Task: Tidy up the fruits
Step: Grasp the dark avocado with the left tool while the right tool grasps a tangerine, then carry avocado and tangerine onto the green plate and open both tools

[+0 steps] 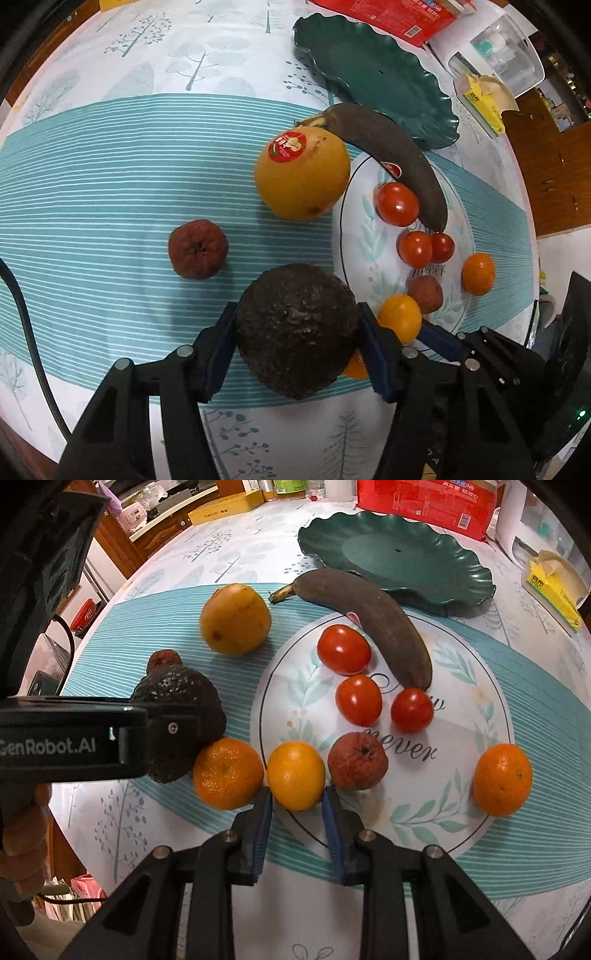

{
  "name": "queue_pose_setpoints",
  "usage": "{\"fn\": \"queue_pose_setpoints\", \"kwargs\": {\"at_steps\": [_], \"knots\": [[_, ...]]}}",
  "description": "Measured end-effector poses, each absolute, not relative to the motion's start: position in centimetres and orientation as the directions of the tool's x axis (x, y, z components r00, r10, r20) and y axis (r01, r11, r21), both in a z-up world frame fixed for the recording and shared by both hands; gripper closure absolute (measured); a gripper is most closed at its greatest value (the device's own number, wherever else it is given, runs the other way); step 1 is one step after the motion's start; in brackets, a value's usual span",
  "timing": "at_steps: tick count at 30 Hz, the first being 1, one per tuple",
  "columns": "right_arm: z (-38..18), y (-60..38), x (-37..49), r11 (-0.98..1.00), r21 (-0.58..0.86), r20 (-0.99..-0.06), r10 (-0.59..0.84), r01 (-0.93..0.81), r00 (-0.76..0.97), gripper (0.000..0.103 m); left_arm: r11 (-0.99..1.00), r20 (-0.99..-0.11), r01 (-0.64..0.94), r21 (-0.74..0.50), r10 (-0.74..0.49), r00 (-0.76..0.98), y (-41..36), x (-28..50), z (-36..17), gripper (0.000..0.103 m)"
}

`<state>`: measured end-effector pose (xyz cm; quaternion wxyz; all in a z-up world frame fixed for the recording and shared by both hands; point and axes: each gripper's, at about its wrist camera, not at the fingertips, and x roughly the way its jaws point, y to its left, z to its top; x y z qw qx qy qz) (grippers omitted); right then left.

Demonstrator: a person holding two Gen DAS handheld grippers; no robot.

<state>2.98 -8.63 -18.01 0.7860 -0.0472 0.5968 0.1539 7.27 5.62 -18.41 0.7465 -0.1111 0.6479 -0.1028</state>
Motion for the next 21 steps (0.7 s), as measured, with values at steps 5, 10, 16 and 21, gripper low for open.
{"fn": "queue_pose_setpoints", "kwargs": {"at_steps": [5, 10, 16, 21], "knots": [[-17.9, -8.5, 3.1, 0.948, 0.122, -0.936, 0.208, -0.293, 0.283, 0.077, 0.966, -0.953, 0.011, -0.258, -0.256, 0.162, 6.2, 6.7, -18.0, 0.044], [-17.0, -8.8, 2.4, 0.943, 0.137, -0.927, 0.23, -0.303, 0.297, 0.078, 0.968, -0.955, -0.013, -0.252, -0.247, 0.163, 7.4, 5.9, -17.7, 0.044], [-14.8, -9.4, 1.7, 0.94, 0.143, -0.914, 0.245, -0.309, 0.322, 0.078, 0.965, -0.947, -0.02, -0.262, -0.253, 0.197, 8.4, 5.1, -15.9, 0.044], [-11.5, -9.7, 1.9, 0.944, 0.13, -0.896, 0.243, -0.304, 0.371, 0.078, 0.963, -0.929, 0.019, -0.268, -0.264, 0.259, 8.3, 5.4, -12.2, 0.044]]}}
